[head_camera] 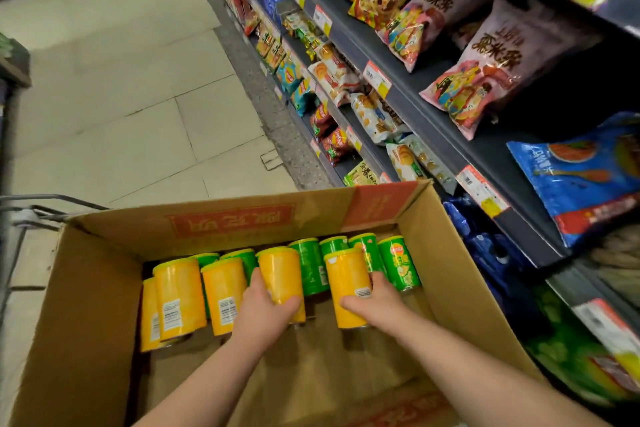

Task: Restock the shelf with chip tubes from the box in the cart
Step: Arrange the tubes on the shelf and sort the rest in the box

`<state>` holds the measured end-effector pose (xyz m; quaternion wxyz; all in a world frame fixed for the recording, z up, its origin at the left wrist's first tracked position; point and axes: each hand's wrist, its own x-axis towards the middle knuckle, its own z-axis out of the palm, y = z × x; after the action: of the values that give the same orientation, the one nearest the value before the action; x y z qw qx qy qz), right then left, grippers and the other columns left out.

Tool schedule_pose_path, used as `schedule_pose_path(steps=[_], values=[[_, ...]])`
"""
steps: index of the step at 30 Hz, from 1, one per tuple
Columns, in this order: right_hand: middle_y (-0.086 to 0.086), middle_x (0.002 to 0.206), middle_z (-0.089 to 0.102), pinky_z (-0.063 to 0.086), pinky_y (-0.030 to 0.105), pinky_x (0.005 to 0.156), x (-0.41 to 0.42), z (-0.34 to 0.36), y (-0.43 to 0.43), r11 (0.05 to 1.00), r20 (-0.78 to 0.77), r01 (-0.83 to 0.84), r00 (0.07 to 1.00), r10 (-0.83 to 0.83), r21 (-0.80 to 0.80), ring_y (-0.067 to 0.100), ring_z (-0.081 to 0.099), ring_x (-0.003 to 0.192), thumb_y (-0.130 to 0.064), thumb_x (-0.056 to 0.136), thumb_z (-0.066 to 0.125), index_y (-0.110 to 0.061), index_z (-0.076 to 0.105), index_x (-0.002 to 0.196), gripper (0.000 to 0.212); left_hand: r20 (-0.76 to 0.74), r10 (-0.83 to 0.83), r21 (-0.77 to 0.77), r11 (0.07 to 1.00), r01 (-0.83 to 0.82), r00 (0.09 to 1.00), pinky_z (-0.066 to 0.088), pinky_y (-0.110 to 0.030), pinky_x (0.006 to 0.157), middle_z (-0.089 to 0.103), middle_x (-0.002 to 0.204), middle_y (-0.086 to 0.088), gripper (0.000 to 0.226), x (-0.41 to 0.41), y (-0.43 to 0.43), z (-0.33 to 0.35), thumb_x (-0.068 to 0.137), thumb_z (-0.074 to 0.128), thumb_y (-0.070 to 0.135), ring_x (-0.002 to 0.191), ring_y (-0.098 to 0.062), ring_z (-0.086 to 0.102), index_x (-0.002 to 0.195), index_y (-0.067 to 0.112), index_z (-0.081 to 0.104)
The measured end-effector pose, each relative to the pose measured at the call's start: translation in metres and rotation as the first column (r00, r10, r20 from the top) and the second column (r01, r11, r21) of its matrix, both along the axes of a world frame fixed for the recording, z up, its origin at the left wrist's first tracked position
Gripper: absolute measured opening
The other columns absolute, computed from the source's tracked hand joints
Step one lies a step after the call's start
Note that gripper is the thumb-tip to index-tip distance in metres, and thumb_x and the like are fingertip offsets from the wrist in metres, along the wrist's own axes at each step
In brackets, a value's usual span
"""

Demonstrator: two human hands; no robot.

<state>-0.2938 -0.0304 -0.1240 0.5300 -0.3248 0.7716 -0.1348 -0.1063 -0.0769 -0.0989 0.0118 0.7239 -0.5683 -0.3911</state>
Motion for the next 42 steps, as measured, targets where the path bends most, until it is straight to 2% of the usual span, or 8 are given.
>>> schedule_pose_path(steps=[8, 20, 23, 26, 29, 33, 38, 42], values=[[0.008, 0.124, 0.057, 0.046, 0.028, 0.086, 0.035, 0.052, 0.055, 0.981, -0.046, 0.151, 0.986, -0.157, -0.118, 0.022, 0.057, 0.109, -0.030, 0.075, 0.075, -0.012, 0.044, 0.130, 0.065, -0.178, -0.109, -0.077, 0.992, 0.097, 0.978, 0.039, -0.026, 0.078, 0.047, 0.113, 0.001, 0.074, 0.022, 0.049, 0.043, 0.079, 0.072, 0.030, 0.094, -0.017, 0.048, 0.139, 0.015, 0.031], [0.006, 0.120, 0.053, 0.044, 0.029, 0.086, 0.082, 0.133, 0.170, 0.934, -0.147, 0.262, 0.942, -0.303, -0.243, 0.022, 0.054, 0.107, -0.037, 0.080, 0.069, -0.011, 0.038, 0.134, 0.067, -0.314, -0.353, -0.244, 0.927, 0.285, 0.882, 0.031, -0.019, 0.074, 0.052, 0.115, -0.001, 0.073, 0.049, 0.133, 0.103, 0.082, 0.069, 0.027, 0.097, -0.017, 0.049, 0.142, 0.011, 0.030], [0.002, 0.108, 0.049, 0.042, 0.026, 0.079, 0.087, 0.144, 0.205, 0.892, -0.111, 0.356, 0.911, -0.398, -0.277, 0.017, 0.052, 0.096, -0.036, 0.080, 0.070, -0.012, 0.039, 0.132, 0.065, -0.374, -0.401, -0.250, 0.912, 0.326, 0.836, 0.035, -0.021, 0.080, 0.053, 0.128, -0.003, 0.085, 0.046, 0.156, 0.112, 0.076, 0.072, 0.033, 0.104, -0.018, 0.052, 0.146, 0.012, 0.028], [0.002, 0.108, 0.053, 0.046, 0.028, 0.080, 0.088, 0.152, 0.240, 0.848, -0.104, 0.441, 0.867, -0.487, -0.296, 0.017, 0.055, 0.096, -0.037, 0.078, 0.070, -0.015, 0.043, 0.123, 0.057, -0.419, -0.458, -0.265, 0.887, 0.377, 0.784, 0.032, -0.020, 0.073, 0.055, 0.116, 0.000, 0.077, 0.037, 0.181, 0.121, 0.076, 0.072, 0.031, 0.094, -0.013, 0.048, 0.141, 0.016, 0.034], [0.001, 0.106, 0.054, 0.046, 0.024, 0.069, 0.088, 0.163, 0.274, 0.792, -0.075, 0.521, 0.819, -0.569, -0.320, 0.012, 0.055, 0.088, -0.035, 0.079, 0.069, -0.017, 0.044, 0.116, 0.048, -0.487, -0.511, -0.276, 0.859, 0.430, 0.708, 0.034, -0.022, 0.063, 0.056, 0.086, 0.015, 0.062, 0.025, 0.205, 0.127, 0.058, 0.063, 0.038, 0.079, -0.010, 0.051, 0.117, 0.032, 0.042], [-0.001, 0.104, 0.053, 0.038, 0.014, 0.054, 0.084, 0.169, 0.318, 0.707, -0.058, 0.609, 0.741, -0.669, -0.359, 0.008, 0.053, 0.083, -0.032, 0.080, 0.069, -0.019, 0.044, 0.116, 0.046, -0.553, -0.563, -0.272, 0.819, 0.505, 0.614, 0.035, -0.007, 0.055, 0.052, 0.082, 0.021, 0.035, 0.009, 0.236, 0.131, 0.060, 0.065, 0.033, 0.072, -0.001, 0.052, 0.085, 0.038, 0.040], [0.000, 0.112, 0.058, 0.051, 0.030, 0.083, 0.078, 0.170, 0.375, 0.591, -0.005, 0.717, 0.635, -0.773, -0.370, 0.016, 0.060, 0.098, -0.035, 0.076, 0.074, -0.018, 0.045, 0.120, 0.055, -0.525, -0.639, -0.245, 0.746, 0.619, 0.562, 0.044, -0.029, 0.076, 0.060, 0.100, 0.006, 0.060, -0.012, 0.279, 0.136, 0.057, 0.060, 0.042, 0.092, -0.016, 0.059, 0.113, 0.039, 0.039], [-0.002, 0.109, 0.058, 0.049, 0.026, 0.076, 0.071, 0.173, 0.434, 0.500, 0.032, 0.778, 0.551, -0.834, -0.381, 0.013, 0.060, 0.095, -0.035, 0.076, 0.073, -0.022, 0.044, 0.114, 0.050, -0.541, -0.703, -0.267, 0.664, 0.698, 0.462, 0.043, -0.024, 0.067, 0.056, 0.095, 0.012, 0.048, -0.036, 0.328, 0.139, 0.079, 0.069, 0.028, 0.085, -0.007, 0.056, 0.113, 0.038, 0.035]])
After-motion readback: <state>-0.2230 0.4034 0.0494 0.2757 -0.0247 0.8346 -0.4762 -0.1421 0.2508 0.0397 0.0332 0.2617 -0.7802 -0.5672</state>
